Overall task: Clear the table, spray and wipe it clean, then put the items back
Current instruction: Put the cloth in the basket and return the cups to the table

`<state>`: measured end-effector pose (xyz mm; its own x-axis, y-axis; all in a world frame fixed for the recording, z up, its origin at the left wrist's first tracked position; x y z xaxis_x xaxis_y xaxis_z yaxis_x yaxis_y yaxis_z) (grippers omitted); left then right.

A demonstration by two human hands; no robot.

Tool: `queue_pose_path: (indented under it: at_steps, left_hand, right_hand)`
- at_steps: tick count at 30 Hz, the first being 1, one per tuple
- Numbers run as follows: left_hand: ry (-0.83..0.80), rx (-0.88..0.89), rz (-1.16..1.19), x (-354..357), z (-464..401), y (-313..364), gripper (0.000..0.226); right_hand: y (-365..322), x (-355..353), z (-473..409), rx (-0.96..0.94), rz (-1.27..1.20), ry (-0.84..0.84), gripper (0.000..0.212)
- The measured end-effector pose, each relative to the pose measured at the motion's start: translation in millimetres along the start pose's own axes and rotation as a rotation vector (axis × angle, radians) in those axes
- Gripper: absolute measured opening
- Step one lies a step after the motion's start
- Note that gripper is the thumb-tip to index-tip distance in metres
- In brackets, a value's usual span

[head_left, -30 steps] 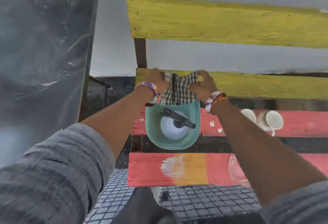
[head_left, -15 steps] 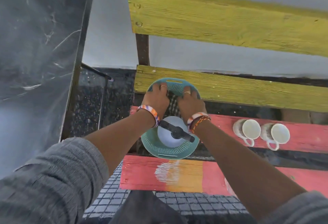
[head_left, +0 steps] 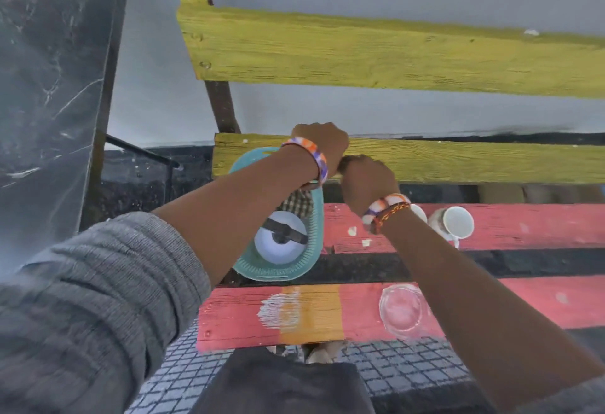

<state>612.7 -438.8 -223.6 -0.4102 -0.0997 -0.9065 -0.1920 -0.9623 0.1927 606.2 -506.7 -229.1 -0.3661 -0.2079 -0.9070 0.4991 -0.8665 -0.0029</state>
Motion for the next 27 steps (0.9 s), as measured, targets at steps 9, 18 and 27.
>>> queue_pose_path:
  at_steps: [9,18,27]
  left_hand:
    - [-0.081,0.068,0.160,34,-67,121,0.026]
    - [-0.251,-0.251,0.376,130,-131,172,0.088]
    - [0.005,-0.262,0.463,96,-111,157,0.051]
  right_hand:
    - [192,62,-16,0.347,-0.153,-0.176,0.067]
    - [267,144,-27,0.396,-0.280,-0.307,0.076]
    - [253,112,-16,0.355,-0.234,-0.203,0.037]
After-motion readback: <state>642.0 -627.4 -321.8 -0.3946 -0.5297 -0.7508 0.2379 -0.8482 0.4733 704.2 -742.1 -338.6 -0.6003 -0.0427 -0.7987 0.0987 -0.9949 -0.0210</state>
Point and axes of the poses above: each hand's wrist, its own z-axis away from the middle knuckle, its own x-axis out of the palm, y = z × x, the point moved 7 cm from there along -z, towards the middle knuckle, and after that the axes turned 14 degrees about x, right-handed, at the moved point
